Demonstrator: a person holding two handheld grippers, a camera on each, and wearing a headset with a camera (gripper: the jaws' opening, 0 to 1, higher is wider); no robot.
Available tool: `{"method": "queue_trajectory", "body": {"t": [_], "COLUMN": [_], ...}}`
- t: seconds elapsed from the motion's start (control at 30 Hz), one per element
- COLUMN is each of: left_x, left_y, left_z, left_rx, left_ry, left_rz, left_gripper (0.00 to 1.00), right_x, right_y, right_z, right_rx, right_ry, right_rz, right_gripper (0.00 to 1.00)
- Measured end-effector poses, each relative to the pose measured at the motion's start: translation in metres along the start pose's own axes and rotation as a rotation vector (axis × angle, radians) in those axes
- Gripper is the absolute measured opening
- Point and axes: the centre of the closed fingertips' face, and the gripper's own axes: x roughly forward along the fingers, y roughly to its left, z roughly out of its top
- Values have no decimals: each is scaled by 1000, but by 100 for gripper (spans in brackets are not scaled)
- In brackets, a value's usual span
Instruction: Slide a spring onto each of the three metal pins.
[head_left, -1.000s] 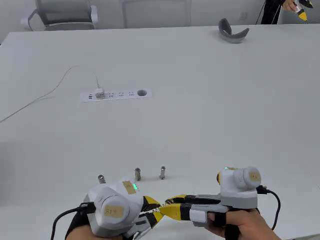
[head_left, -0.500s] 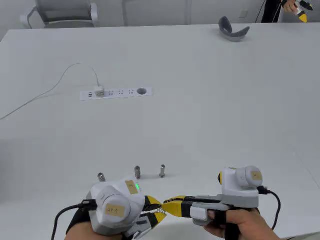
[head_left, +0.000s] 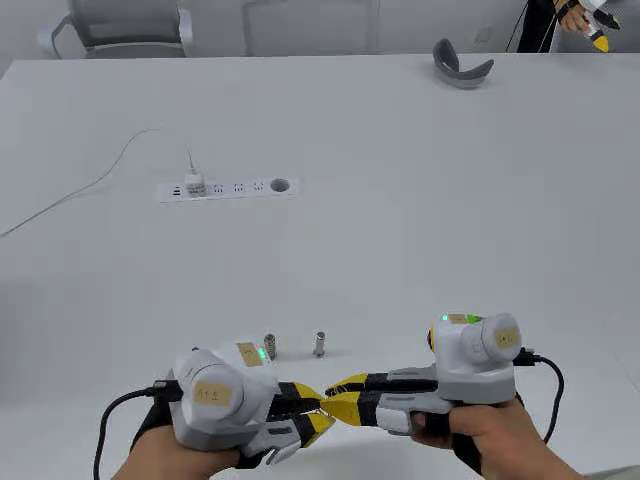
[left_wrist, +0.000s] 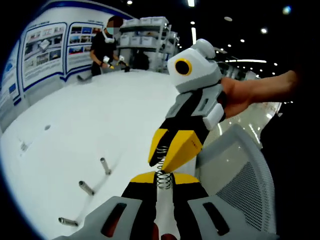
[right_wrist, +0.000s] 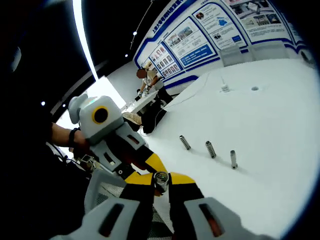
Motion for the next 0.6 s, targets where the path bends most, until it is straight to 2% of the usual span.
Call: {"method": "queue_trajectory", "body": {"t": [0.13, 0.37, 0.6], "left_x": [1, -1, -3], "left_y": [0, -2, -7], "left_z": [1, 6, 9], "left_rx": [8, 11, 39], "left_ry": [-6, -23, -33], "left_rz": [3, -4, -42], "left_gripper": [12, 11, 10], "right_x": [-3, -3, -12], "right_y": [1, 5, 10], "right_z": [10, 12, 0], "right_rx": [-11, -44, -243], "right_ry": [-11, 13, 230], "right_rz": [11, 27, 76], "right_gripper": [12, 12, 13]}}
